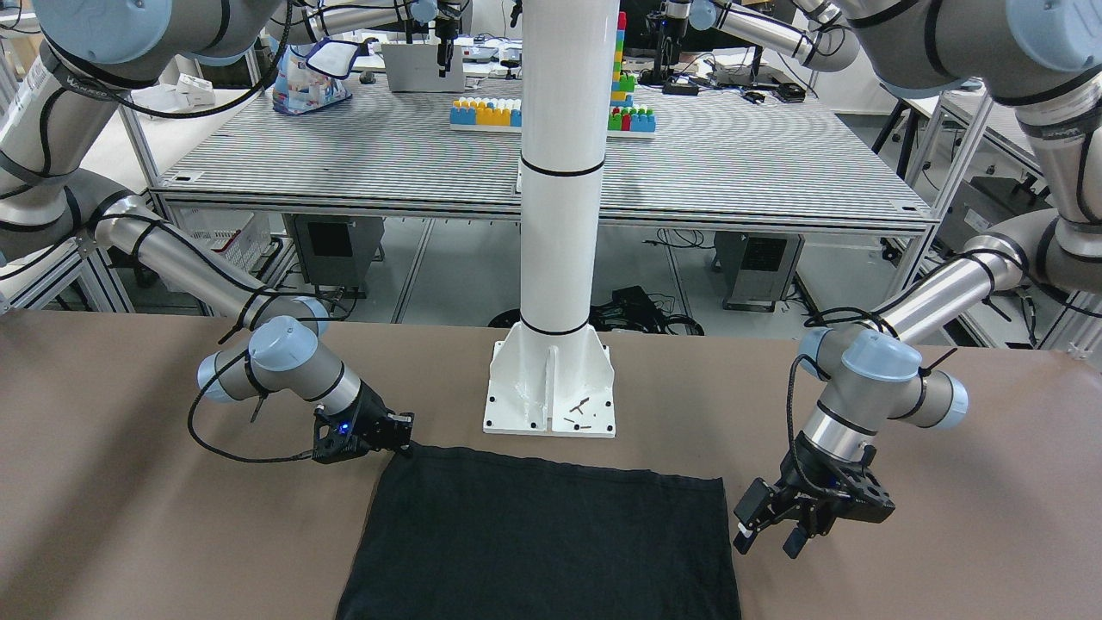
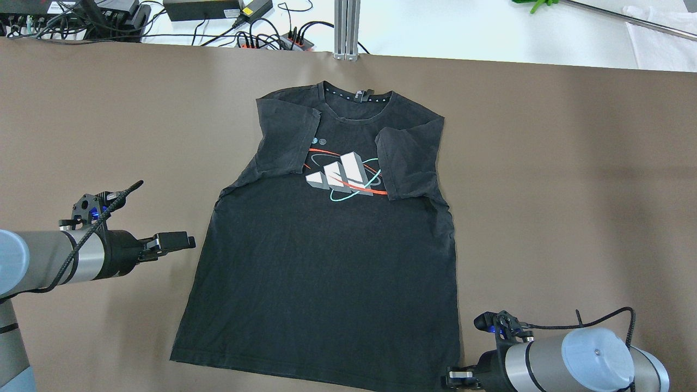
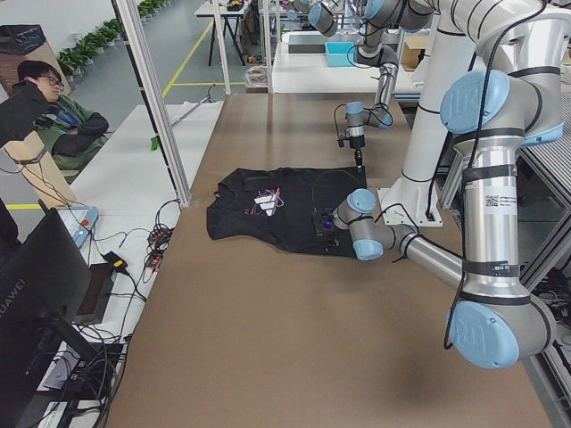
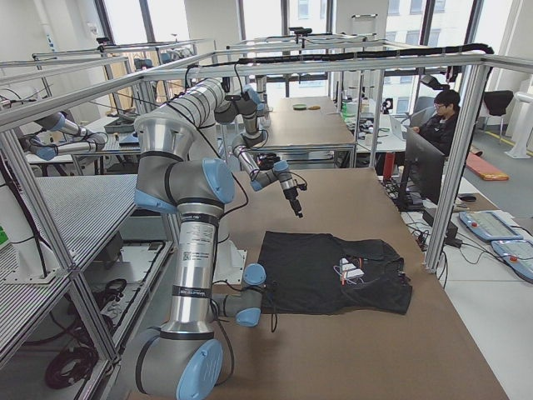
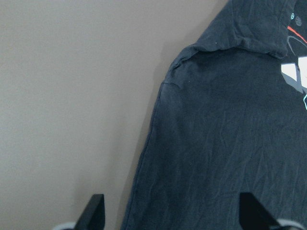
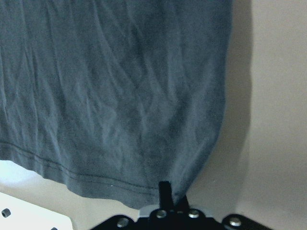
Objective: Fold clothes
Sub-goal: 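Lower both grippers onto the hem corners nearest the robot and grasp them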
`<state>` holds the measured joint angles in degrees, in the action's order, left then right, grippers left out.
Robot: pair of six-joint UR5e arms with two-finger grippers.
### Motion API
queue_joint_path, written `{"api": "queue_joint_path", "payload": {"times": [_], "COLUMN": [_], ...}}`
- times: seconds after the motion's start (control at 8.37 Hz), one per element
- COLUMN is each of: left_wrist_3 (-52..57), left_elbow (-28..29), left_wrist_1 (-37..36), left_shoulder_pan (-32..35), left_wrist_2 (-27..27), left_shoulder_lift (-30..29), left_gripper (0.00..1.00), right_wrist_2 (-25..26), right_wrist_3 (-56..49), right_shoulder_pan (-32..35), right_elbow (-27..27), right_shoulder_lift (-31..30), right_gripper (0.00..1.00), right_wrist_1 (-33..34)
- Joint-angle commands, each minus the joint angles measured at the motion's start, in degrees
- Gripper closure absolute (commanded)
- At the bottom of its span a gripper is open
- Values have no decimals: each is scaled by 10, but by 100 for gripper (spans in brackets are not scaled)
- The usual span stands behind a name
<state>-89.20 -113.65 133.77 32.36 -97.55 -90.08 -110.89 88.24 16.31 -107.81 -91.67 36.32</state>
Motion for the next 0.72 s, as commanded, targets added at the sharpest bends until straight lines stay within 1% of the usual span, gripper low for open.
{"api": "queue_joint_path", "payload": {"times": [0.0,0.12,0.48,0.6], "left_wrist_3": [-6,-7,-13,-23], "left_elbow": [-20,-25,-36,-36], "left_wrist_1": [0,0,1,0], "left_shoulder_pan": [-25,-54,-100,-126], "left_wrist_2": [24,53,64,79], "left_shoulder_lift": [1,2,26,36], "left_gripper": [0,0,0,0], "right_wrist_2": [-1,-5,-8,-9], "right_wrist_3": [0,-1,-3,-4], "right_shoulder_pan": [6,14,30,36], "right_elbow": [-20,-28,-28,-30], "right_shoulder_lift": [-5,-4,0,-1], "right_gripper": [100,100,100,100], "right_wrist_1": [-1,-1,-1,-1]}}
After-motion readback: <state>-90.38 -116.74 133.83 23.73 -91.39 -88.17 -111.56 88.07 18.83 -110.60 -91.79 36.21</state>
